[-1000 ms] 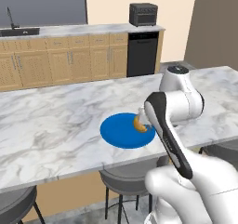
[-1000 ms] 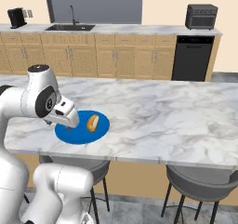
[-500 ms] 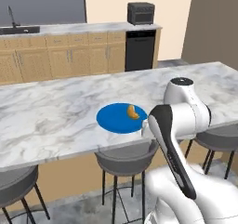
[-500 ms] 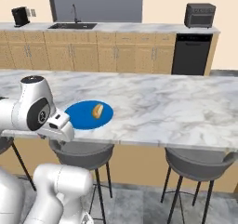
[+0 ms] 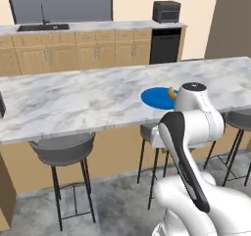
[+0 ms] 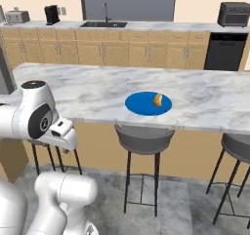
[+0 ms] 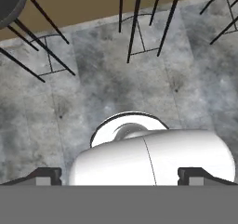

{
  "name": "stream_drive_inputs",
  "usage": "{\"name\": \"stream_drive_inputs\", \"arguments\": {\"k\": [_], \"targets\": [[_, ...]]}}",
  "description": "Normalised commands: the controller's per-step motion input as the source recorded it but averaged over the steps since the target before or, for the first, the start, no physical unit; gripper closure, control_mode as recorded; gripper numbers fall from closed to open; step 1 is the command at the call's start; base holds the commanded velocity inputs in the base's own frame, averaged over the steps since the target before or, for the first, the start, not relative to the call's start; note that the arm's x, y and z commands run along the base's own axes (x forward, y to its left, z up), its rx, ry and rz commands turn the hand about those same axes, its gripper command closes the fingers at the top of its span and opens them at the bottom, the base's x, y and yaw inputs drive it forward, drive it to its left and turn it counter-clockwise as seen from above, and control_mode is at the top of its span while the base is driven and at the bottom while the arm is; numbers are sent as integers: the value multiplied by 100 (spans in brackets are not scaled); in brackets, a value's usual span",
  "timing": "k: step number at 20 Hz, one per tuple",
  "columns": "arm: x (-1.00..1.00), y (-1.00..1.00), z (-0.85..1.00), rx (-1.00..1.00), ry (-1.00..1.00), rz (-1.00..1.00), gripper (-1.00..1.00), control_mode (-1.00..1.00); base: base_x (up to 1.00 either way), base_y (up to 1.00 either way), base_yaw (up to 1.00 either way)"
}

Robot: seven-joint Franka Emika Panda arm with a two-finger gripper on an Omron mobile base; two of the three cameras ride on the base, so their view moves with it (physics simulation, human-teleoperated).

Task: Move the hot dog bun to the plate on the dining table and place the condiment next to that plate. Then navigate to the fridge and take the sausage and place it on the plate as well.

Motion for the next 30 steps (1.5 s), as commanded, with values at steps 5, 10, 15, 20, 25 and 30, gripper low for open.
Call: {"name": "stream_drive_inputs", "arguments": {"k": [5,10,15,20,25,30], "targets": [[0,0,0,0,0,0,-100,100,-12,100,7],[0,0,0,0,0,0,-100,100,0,100,3],[0,0,0,0,0,0,-100,100,0,100,1],[0,0,0,0,0,0,-100,100,9,100,0],[0,0,0,0,0,0,-100,100,39,100,0],[0,0,0,0,0,0,-100,100,89,100,0]]}}
